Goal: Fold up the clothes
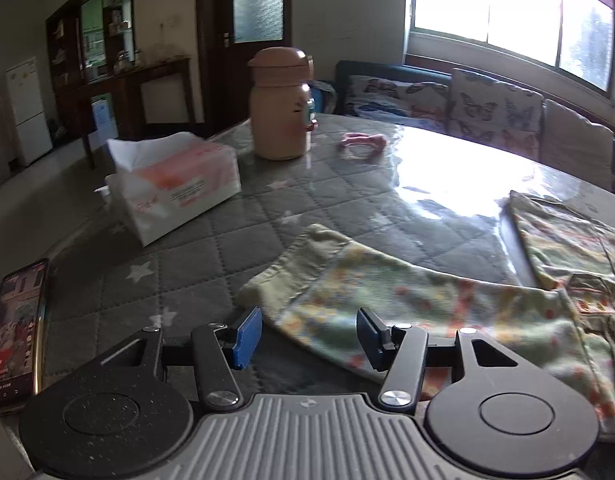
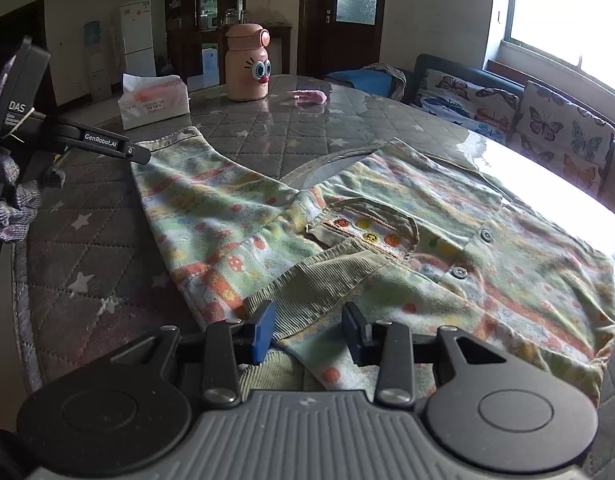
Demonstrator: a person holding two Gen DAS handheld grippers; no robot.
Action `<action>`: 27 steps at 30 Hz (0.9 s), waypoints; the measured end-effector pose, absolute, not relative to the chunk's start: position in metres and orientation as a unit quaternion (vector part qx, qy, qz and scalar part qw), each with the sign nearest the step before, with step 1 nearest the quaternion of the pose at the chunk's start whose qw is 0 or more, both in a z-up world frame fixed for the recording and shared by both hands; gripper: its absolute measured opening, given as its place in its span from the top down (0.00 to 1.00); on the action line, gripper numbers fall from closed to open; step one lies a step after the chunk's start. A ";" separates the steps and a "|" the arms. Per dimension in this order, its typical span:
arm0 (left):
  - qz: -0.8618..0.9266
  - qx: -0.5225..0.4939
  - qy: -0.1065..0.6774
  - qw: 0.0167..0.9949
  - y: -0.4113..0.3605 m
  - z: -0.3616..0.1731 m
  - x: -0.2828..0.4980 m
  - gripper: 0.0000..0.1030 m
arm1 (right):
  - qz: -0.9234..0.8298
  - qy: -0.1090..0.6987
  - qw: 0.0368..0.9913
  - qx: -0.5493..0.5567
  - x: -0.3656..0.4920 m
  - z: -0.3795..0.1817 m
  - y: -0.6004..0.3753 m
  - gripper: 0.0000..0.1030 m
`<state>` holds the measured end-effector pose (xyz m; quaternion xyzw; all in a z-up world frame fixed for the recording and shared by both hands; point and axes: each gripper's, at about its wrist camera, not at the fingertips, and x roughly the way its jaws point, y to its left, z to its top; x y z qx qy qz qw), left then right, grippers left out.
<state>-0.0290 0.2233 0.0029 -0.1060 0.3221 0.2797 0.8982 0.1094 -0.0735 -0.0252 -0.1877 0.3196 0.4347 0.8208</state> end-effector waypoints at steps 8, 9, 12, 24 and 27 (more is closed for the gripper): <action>0.305 -0.143 0.315 0.887 0.244 -0.002 -0.024 0.47 | 0.424 0.312 0.833 -0.172 0.112 -0.011 -0.086 0.64; 0.308 -0.150 0.313 0.886 0.247 -0.002 -0.024 0.47 | 0.422 0.312 0.834 -0.169 0.112 -0.010 -0.088 0.64; 0.316 -0.167 0.310 0.881 0.255 -0.004 -0.024 0.50 | 0.418 0.312 0.837 -0.165 0.113 -0.008 -0.091 0.64; 0.301 -0.186 0.302 0.885 0.257 -0.005 -0.021 0.89 | 0.403 0.314 0.847 -0.149 0.109 -0.006 -0.107 0.64; 0.291 -0.185 0.292 0.892 0.248 0.003 -0.020 0.91 | 0.396 0.313 0.852 -0.141 0.109 -0.004 -0.114 0.64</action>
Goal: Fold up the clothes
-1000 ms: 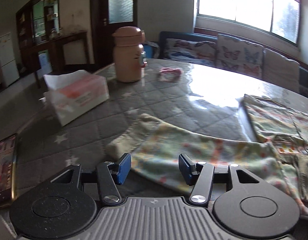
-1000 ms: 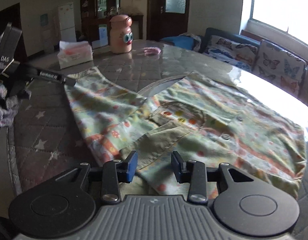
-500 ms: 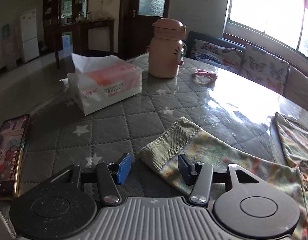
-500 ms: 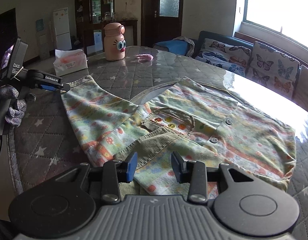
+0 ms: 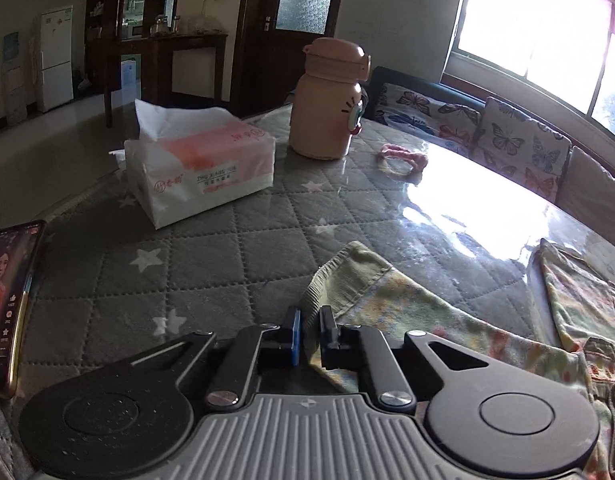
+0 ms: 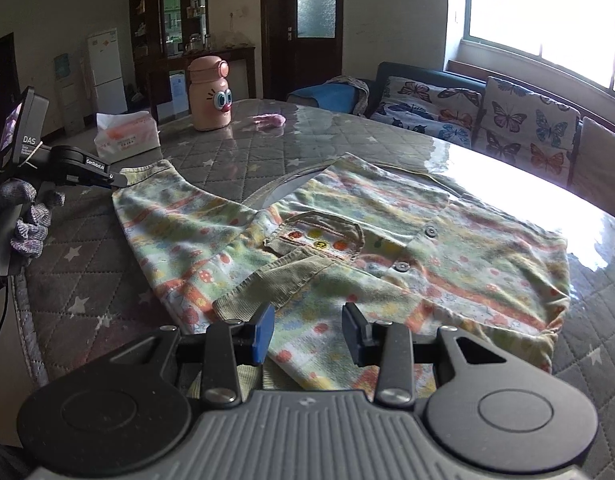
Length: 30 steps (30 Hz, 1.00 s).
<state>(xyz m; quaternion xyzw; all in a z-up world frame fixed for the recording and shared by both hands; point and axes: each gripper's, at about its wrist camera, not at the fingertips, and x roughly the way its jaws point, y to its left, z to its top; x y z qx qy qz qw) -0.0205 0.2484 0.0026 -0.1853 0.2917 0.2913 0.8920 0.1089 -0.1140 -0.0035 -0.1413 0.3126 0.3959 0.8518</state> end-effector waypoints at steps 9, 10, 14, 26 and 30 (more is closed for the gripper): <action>0.126 -0.165 0.233 0.950 0.165 0.066 -0.008 0.92 | 0.364 0.316 0.870 -0.103 0.118 0.002 -0.142 0.64; 0.099 -0.159 0.229 0.955 0.152 0.071 -0.005 0.92 | 0.360 0.316 0.872 -0.096 0.120 0.003 -0.146 0.64; 0.002 -0.138 0.219 0.966 0.099 0.084 0.011 0.92 | 0.342 0.316 0.882 -0.076 0.124 0.005 -0.165 0.64; -0.171 -0.087 0.284 0.940 -0.012 0.059 0.050 0.88 | 0.269 0.328 0.906 -0.018 0.135 0.005 -0.224 0.64; -0.195 -0.065 0.296 0.933 -0.023 0.051 0.044 0.77 | 0.257 0.333 0.907 0.009 0.140 0.006 -0.236 0.64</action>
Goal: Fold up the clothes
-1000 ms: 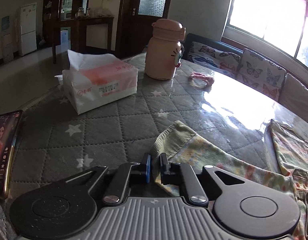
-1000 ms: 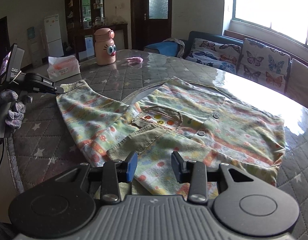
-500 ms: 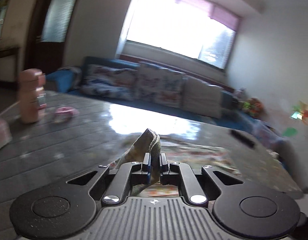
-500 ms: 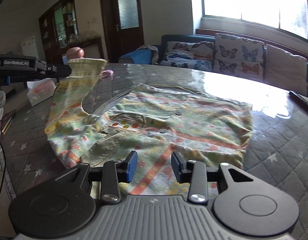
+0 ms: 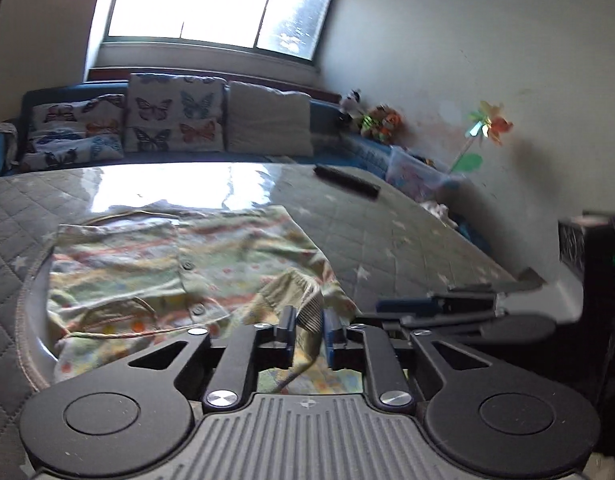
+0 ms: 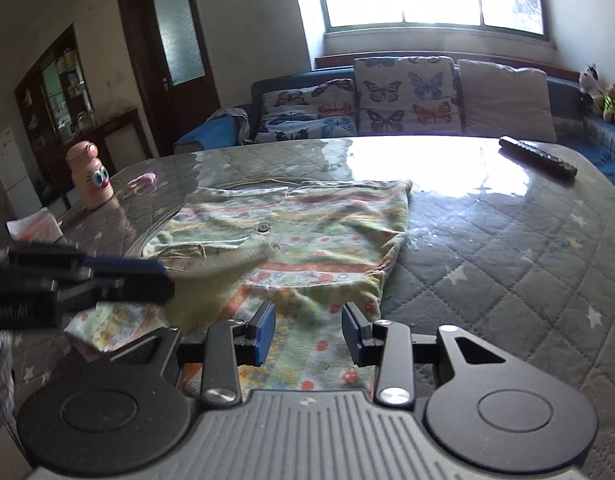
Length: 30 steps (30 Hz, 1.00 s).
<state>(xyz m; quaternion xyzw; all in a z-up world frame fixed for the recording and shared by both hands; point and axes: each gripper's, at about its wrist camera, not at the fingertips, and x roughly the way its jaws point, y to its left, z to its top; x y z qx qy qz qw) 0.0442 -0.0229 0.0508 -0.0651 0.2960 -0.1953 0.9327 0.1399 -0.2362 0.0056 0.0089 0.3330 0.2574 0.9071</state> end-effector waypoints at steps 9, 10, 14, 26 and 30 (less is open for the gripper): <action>-0.155 -0.037 0.281 0.946 0.007 0.051 0.030 0.58 | 0.281 0.366 0.887 0.029 0.149 -0.011 -0.220 0.64; -0.139 -0.039 0.280 0.949 0.018 0.051 0.030 0.57 | 0.282 0.370 0.885 0.027 0.150 -0.015 -0.216 0.64; -0.074 -0.046 0.288 0.954 0.057 0.046 0.025 0.57 | 0.276 0.385 0.880 0.015 0.154 -0.027 -0.205 0.67; 0.004 -0.028 0.332 0.943 0.101 0.019 0.012 0.57 | 0.265 0.355 0.896 -0.020 0.142 -0.009 -0.195 0.93; 0.009 -0.005 0.342 0.940 0.096 0.011 0.018 0.58 | 0.259 0.341 0.903 -0.017 0.136 0.002 -0.198 0.93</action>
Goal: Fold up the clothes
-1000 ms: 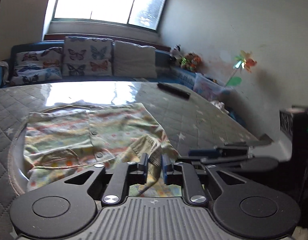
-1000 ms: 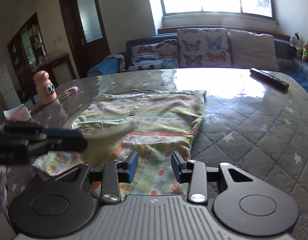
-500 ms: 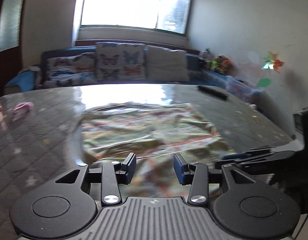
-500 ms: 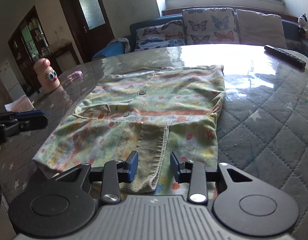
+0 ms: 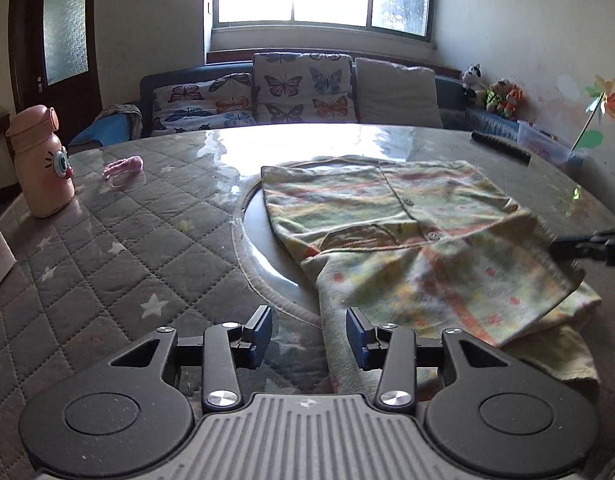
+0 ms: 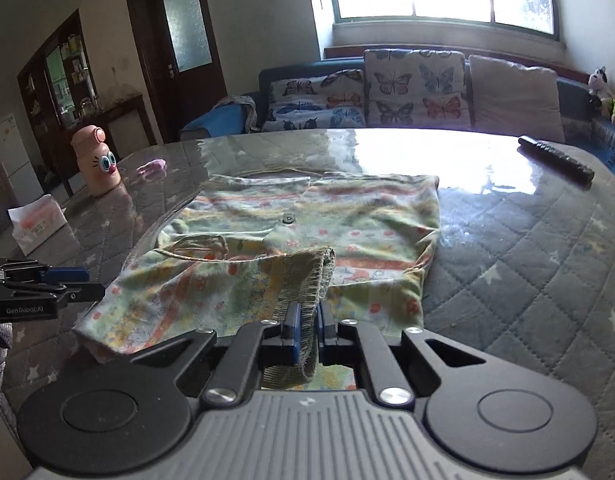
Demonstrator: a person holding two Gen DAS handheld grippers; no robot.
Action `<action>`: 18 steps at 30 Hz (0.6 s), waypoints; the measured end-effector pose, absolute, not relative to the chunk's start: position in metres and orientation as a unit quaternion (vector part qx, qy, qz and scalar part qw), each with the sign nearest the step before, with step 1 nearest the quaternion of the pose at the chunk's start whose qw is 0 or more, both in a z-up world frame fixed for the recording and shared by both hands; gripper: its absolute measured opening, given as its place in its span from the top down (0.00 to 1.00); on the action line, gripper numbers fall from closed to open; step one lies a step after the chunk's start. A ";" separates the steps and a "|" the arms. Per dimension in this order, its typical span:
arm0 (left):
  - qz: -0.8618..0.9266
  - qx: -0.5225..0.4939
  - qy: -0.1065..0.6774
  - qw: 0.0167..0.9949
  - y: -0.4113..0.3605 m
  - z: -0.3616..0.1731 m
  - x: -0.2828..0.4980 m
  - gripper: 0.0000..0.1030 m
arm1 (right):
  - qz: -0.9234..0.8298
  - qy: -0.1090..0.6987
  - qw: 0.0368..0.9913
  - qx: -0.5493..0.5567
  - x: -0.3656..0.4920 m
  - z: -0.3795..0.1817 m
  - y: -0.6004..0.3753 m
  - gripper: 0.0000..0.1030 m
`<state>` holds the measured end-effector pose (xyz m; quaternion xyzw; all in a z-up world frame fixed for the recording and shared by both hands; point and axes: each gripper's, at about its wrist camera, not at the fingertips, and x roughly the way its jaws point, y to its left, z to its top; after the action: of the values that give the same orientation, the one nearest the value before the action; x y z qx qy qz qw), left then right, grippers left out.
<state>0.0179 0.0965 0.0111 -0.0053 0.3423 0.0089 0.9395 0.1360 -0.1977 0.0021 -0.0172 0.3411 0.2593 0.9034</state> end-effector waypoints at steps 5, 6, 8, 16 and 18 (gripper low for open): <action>0.012 0.014 0.358 0.934 0.095 0.005 0.025 0.59 | 0.251 0.364 0.896 -0.030 0.142 -0.013 -0.195 0.93; 0.011 0.013 0.355 0.935 0.095 0.008 0.025 0.60 | 0.250 0.369 0.894 -0.031 0.143 -0.016 -0.195 0.93; 0.006 0.010 0.346 0.938 0.096 0.015 0.027 0.60 | 0.254 0.368 0.894 -0.036 0.142 -0.015 -0.195 0.92; -0.031 0.022 0.327 0.944 0.079 0.027 0.063 0.64 | 0.270 0.338 0.900 -0.047 0.158 -0.003 -0.186 0.89; -0.035 0.026 0.333 0.942 0.075 0.022 0.073 0.64 | 0.277 0.340 0.897 -0.049 0.164 -0.007 -0.179 0.89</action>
<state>0.0725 0.0747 0.0220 0.0261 0.3333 -0.0350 0.9418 0.1643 -0.1793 -0.0074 -0.0488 0.3403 0.2774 0.8971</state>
